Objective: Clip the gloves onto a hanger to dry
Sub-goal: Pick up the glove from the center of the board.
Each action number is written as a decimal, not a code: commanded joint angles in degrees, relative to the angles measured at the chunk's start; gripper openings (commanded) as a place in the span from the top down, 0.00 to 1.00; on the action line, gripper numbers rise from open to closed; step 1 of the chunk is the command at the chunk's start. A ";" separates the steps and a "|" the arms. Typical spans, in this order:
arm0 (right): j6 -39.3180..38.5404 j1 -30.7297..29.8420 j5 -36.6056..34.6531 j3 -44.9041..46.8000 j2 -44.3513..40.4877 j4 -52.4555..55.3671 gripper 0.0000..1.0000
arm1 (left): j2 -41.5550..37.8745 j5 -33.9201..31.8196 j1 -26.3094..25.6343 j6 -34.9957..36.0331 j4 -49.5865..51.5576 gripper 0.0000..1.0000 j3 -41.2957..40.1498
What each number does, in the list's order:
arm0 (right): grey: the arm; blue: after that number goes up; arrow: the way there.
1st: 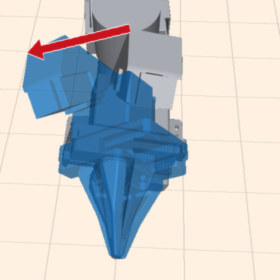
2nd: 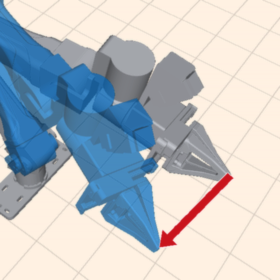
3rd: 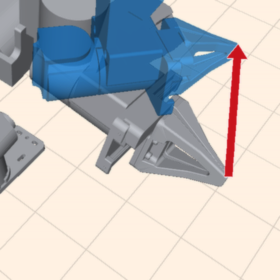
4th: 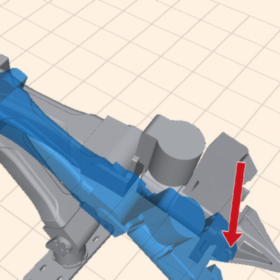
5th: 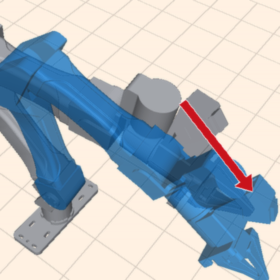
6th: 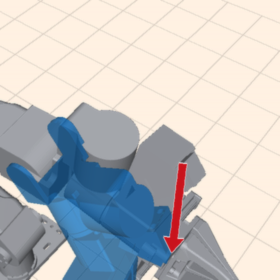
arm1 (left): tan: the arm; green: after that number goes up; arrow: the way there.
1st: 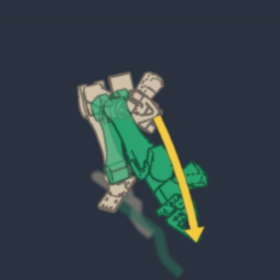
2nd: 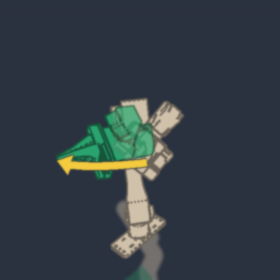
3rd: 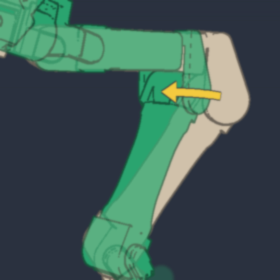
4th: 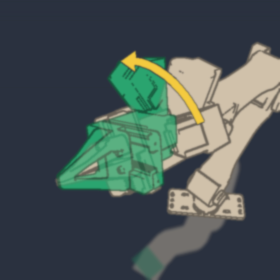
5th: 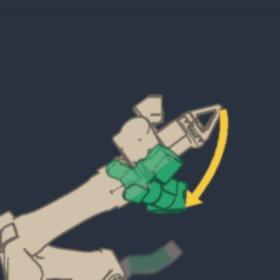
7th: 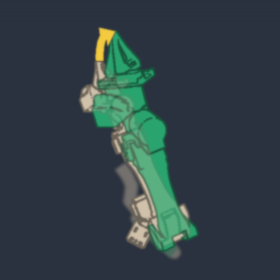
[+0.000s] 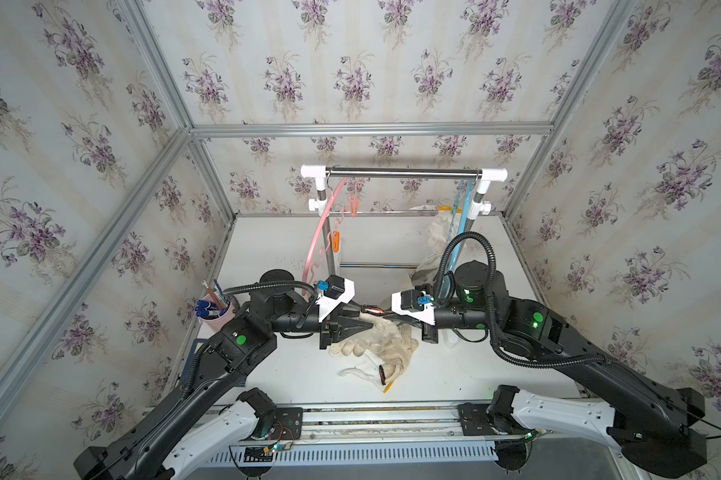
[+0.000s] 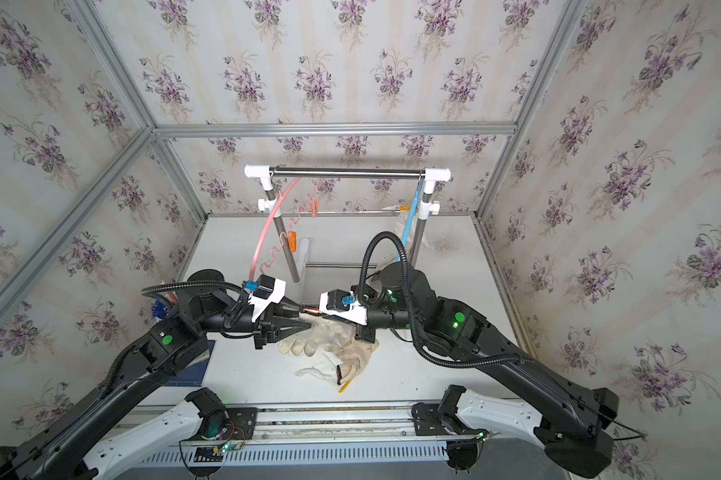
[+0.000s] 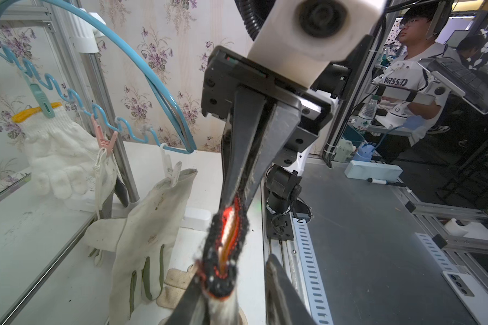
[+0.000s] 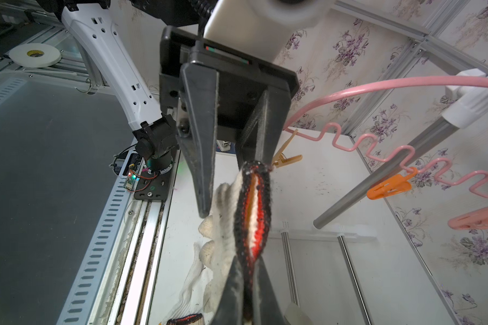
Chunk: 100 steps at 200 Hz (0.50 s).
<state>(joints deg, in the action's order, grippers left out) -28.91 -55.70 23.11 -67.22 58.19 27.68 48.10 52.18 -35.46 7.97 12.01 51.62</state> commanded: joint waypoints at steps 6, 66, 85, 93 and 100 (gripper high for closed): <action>-0.41 -0.11 -0.51 0.24 0.28 -2.13 1.00 | -0.03 -1.16 -0.39 -0.94 -3.70 0.74 -0.17; 1.45 -0.11 -5.27 0.85 -0.12 -5.09 0.76 | -0.95 -3.78 -0.92 0.48 -3.17 1.00 -0.19; 3.62 -0.11 -8.78 0.78 -0.28 -6.66 0.62 | -3.00 -6.92 -0.92 3.58 0.69 1.00 1.40; 4.67 -0.06 -10.18 0.78 -0.61 -7.45 0.58 | -4.22 -8.35 -0.92 5.65 3.97 1.00 2.84; 5.71 -0.06 -11.78 0.82 -0.98 -8.26 0.56 | -5.22 -9.96 -0.92 7.69 7.48 1.00 4.69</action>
<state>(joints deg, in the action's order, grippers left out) -26.74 -55.81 17.12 -66.43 58.08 23.81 45.34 47.05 -36.34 9.63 13.15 52.75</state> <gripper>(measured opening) 0.406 0.073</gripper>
